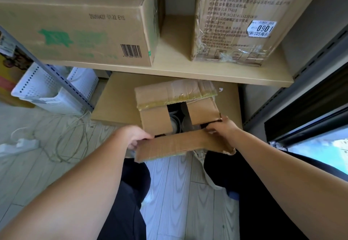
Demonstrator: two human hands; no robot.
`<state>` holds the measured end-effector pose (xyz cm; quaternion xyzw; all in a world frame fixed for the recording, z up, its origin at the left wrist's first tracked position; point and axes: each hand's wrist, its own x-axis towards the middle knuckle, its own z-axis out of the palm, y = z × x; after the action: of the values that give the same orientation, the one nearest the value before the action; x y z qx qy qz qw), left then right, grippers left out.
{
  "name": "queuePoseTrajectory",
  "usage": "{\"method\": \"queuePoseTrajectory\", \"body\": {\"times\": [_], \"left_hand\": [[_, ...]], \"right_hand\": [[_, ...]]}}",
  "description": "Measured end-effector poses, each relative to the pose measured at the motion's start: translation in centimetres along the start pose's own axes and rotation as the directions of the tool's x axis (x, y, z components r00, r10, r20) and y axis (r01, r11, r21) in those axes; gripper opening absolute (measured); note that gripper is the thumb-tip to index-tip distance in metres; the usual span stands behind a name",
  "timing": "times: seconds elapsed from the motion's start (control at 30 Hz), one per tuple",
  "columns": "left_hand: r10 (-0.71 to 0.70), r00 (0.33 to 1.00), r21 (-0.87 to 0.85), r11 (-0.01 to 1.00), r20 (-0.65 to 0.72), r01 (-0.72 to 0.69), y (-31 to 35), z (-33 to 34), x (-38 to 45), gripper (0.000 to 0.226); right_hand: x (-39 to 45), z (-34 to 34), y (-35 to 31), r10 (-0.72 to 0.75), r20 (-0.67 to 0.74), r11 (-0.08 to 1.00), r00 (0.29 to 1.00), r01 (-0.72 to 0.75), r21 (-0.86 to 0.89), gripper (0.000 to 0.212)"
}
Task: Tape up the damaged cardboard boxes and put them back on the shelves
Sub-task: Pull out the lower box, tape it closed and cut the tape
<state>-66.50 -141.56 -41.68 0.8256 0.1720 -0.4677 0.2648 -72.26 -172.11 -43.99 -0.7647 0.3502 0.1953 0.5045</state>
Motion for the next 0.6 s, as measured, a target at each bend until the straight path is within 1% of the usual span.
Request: {"method": "queuePoseTrajectory", "body": {"times": [0.03,0.07,0.1,0.13,0.17,0.2,0.23,0.3,0.33,0.37,0.4,0.43,0.47,0.5,0.53,0.57,0.6], "left_hand": [[-0.024,0.996,-0.055,0.998,0.084,0.029,0.0,0.3,-0.3,0.056],[-0.033,0.989,-0.086,0.995,0.147,0.046,0.0,0.6,-0.3,0.052],[-0.029,0.984,-0.099,0.994,0.176,0.047,0.0,1.0,-0.2,0.047],[-0.013,0.984,-0.118,0.992,0.175,0.035,0.2,1.2,0.0,0.043],[0.001,0.989,-0.141,0.99,0.15,0.02,0.4,1.4,0.0,0.039],[0.008,0.994,-0.164,0.986,0.112,0.011,0.7,1.4,0.1,0.035],[0.008,0.997,-0.179,0.984,0.081,0.007,0.9,1.6,0.2,0.033],[-0.012,0.998,-0.2,0.979,0.069,0.026,1.3,2.0,0.4,0.037],[-0.031,0.996,-0.218,0.975,0.078,0.048,1.5,2.3,0.4,0.04],[-0.045,0.995,-0.235,0.97,0.088,0.065,1.7,2.8,0.4,0.043],[-0.055,0.994,-0.25,0.965,0.096,0.077,1.8,3.3,0.4,0.045],[-0.062,0.994,-0.267,0.96,0.093,0.085,1.9,3.7,0.5,0.046],[-0.068,0.994,-0.289,0.953,0.084,0.09,2.0,4.0,0.4,0.045],[-0.071,0.995,-0.325,0.941,0.076,0.092,2.1,4.1,0.3,0.042],[-0.069,0.995,-0.372,0.924,0.076,0.092,2.2,3.9,0.2,0.036],[-0.066,0.995,-0.418,0.903,0.08,0.093,2.4,3.7,0.1,0.031],[-0.065,0.994,-0.462,0.881,0.089,0.099,2.5,3.3,-0.1,0.026]], "right_hand": [[0.5,-0.5,-0.5,-0.018,-0.013,0.997,1.0,0.019,0.079,0.082],[1.1,-1.1,-0.9,-0.043,-0.032,0.992,0.999,0.047,0.114,0.087],[1.7,-1.7,-1.4,-0.088,-0.057,0.993,0.995,0.092,0.075,0.087],[2.1,-2.5,-2.0,-0.138,-0.058,0.99,0.989,0.135,-0.047,0.083],[2.2,-3.1,-2.7,-0.166,-0.036,0.961,0.985,0.154,-0.231,0.076],[2.2,-3.3,-3.1,-0.173,-0.037,0.919,0.984,0.148,-0.365,0.071],[2.2,-3.5,-3.4,-0.183,-0.034,0.873,0.983,0.146,-0.465,0.067],[2.1,-3.5,-4.3,-0.178,0.025,0.824,0.984,0.163,-0.543,0.068],[1.9,-3.5,-4.7,-0.155,0.03,0.834,0.987,0.147,-0.532,0.07],[1.6,-3.6,-5.0,-0.137,0.037,0.859,0.99,0.137,-0.494,0.067],[1.7,-3.9,-5.0,-0.089,0.019,0.904,0.996,0.089,-0.417,0.056],[1.9,-4.6,-4.8,-0.061,0.029,0.911,0.998,0.067,-0.406,0.04],[2.1,-5.2,-4.5,0.014,0.023,0.915,1.0,-0.004,-0.403,0.03],[2.2,-5.8,-4.1,0.13,0.033,0.91,0.991,-0.106,-0.402,0.026],[2.3,-6.5,-3.7,0.249,0.06,0.933,0.967,-0.223,-0.282,0.025],[2.5,-7.1,-3.5,0.325,0.098,0.942,0.941,-0.313,-0.119,0.021],[2.7,-7.8,-3.4,0.322,0.084,0.943,0.943,-0.327,0.054,0.015]]}}
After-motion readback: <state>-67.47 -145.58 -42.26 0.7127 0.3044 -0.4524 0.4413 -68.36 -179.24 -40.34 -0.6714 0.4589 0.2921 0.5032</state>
